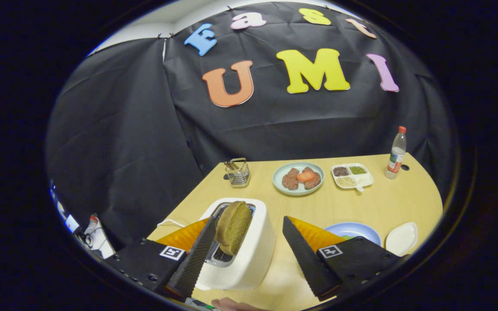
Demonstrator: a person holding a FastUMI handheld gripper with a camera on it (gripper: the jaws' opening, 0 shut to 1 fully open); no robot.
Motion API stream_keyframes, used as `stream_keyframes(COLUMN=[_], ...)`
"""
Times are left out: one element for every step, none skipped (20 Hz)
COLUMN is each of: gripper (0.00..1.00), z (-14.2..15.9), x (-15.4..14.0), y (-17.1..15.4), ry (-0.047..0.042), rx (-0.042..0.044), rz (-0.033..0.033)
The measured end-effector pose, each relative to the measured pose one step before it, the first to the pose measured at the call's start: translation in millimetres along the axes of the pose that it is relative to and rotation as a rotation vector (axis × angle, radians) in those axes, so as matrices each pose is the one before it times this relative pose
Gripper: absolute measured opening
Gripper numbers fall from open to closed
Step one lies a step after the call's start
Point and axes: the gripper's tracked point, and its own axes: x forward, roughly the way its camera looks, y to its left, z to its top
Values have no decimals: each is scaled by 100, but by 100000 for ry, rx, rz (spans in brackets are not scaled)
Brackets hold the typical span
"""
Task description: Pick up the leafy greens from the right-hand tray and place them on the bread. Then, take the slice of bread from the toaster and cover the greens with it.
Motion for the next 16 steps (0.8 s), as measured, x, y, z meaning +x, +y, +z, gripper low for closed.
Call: stream_keyframes(gripper=[96, 96, 95, 94, 93, 91, 85, 81, 75, 72, 65, 58, 48, 38, 16, 16], z=[123, -279, -280, -249, -128, -18, 1, -183, -200, -239, -266, -57, -224, -196, 120, 38], x=[610, 561, 557, 555, 562, 619, 427, 302, 296, 255, 399, -25, 179, -133, -67, -92], y=[713, 310, 289, 5, -63, 131, 37, -36, 139, -14, -335, -23, 19, -32, 421, 302], ry=[287, 1923, 1735, 1820, 1302, 564, 1059, 822, 864, 1297, 1398, 1291, 1505, 671, -198, 81], rx=[-1171, -1063, -299, -326, -414, -125, -324, 391, 291, 261, 34, 475, 31, 1559, 858, -523], rz=[148, -1393, -1664, -2709, -2574, -1799, -1883, -1208, -482, -1456, -2604, -725, -1008, -553, 991, 936])
